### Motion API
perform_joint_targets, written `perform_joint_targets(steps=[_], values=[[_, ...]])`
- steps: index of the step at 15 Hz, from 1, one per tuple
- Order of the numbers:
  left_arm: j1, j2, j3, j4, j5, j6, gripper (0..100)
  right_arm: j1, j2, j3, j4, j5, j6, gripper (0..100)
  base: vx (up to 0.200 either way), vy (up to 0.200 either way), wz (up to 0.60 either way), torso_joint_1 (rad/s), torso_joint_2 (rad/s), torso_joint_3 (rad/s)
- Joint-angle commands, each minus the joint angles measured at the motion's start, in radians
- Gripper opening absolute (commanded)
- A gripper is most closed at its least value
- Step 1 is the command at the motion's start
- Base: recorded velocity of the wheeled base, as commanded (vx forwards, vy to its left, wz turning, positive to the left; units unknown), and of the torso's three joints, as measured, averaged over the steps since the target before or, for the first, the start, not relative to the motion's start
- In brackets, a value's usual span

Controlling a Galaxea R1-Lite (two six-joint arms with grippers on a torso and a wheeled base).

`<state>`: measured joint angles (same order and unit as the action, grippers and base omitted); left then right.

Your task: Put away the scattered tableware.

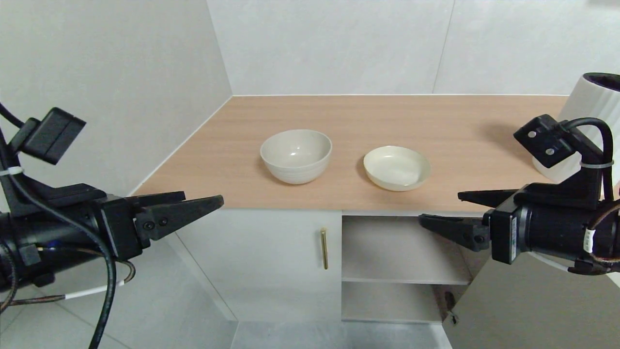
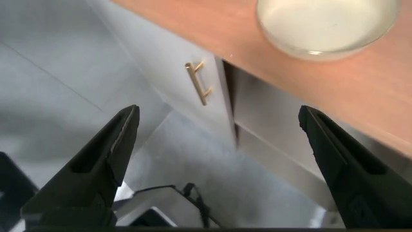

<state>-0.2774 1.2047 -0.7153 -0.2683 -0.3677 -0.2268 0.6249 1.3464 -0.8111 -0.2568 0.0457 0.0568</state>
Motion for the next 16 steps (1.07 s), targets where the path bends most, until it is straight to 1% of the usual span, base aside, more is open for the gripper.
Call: perform_joint_targets(steps=[1,3,4,5,6,7,8,9,10,11,12,13,14,15,16], values=[[0.0,0.041,-0.073,0.052,0.003,0.0,100,-0.016,0.016,-0.017,-0.002,-0.001,-0.028,100,0.0,0.0,0.0,0.032,-0.08,-0.056],[0.011,0.13,-0.253,0.222,0.009,-0.002,100,-0.062,0.108,-0.14,0.004,-0.027,-0.034,100,0.0,0.0,0.0,0.0,0.0,0.0],[0.024,0.177,-0.362,0.333,0.03,0.0,100,-0.08,0.162,-0.189,0.019,-0.067,-0.034,100,0.0,0.0,0.0,0.0,0.0,0.0],[0.027,0.233,-0.475,0.439,0.073,-0.002,100,-0.103,0.217,-0.27,0.065,-0.122,-0.032,100,0.0,0.0,0.0,0.0,0.0,0.0],[0.027,0.268,-0.543,0.508,0.121,-0.002,100,-0.105,0.237,-0.329,0.123,-0.156,-0.014,100,0.0,0.0,0.0,0.0,0.0,0.0],[0.027,0.308,-0.595,0.552,0.162,-0.002,100,-0.105,0.25,-0.37,0.168,-0.165,0.04,100,0.0,0.0,0.0,0.0,0.0,0.0],[0.017,0.374,-0.65,0.558,0.231,-0.046,100,-0.105,0.274,-0.404,0.212,-0.196,0.121,100,0.0,0.0,0.0,0.0,0.0,0.0],[-0.011,0.435,-0.688,0.534,0.285,-0.086,100,-0.113,0.28,-0.421,0.214,-0.233,0.123,100,0.0,0.0,0.0,0.0,0.0,0.0],[-0.037,0.478,-0.708,0.508,0.366,-0.112,100,-0.123,0.292,-0.435,0.214,-0.273,0.123,100,0.0,0.0,0.0,0.0,0.0,0.0],[-0.06,0.523,-0.725,0.474,0.449,-0.111,100,-0.122,0.301,-0.436,0.212,-0.316,0.123,100,0.0,0.0,0.0,0.0,0.0,0.0],[-0.082,0.558,-0.759,0.442,0.5,-0.106,100,-0.122,0.31,-0.436,0.211,-0.336,0.124,100,0.0,0.0,0.0,0.0,0.0,0.0],[-0.101,0.596,-0.817,0.429,0.533,-0.106,100,-0.122,0.318,-0.438,0.203,-0.34,0.127,100,0.0,0.0,0.0,0.0,0.0,0.0],[-0.117,0.615,-0.822,0.429,0.569,-0.106,100,-0.122,0.321,-0.431,0.2,-0.34,0.129,100,0.0,0.0,0.0,0.0,0.0,0.0],[-0.117,0.625,-0.813,0.429,0.587,-0.106,100,-0.122,0.324,-0.435,0.2,-0.34,0.129,100,0.0,0.0,0.0,0.0,0.0,0.0],[-0.117,0.63,-0.813,0.426,0.587,-0.106,100,-0.122,0.324,-0.435,0.2,-0.34,0.13,100,0.0,0.0,0.0,0.0,0.0,0.0]])
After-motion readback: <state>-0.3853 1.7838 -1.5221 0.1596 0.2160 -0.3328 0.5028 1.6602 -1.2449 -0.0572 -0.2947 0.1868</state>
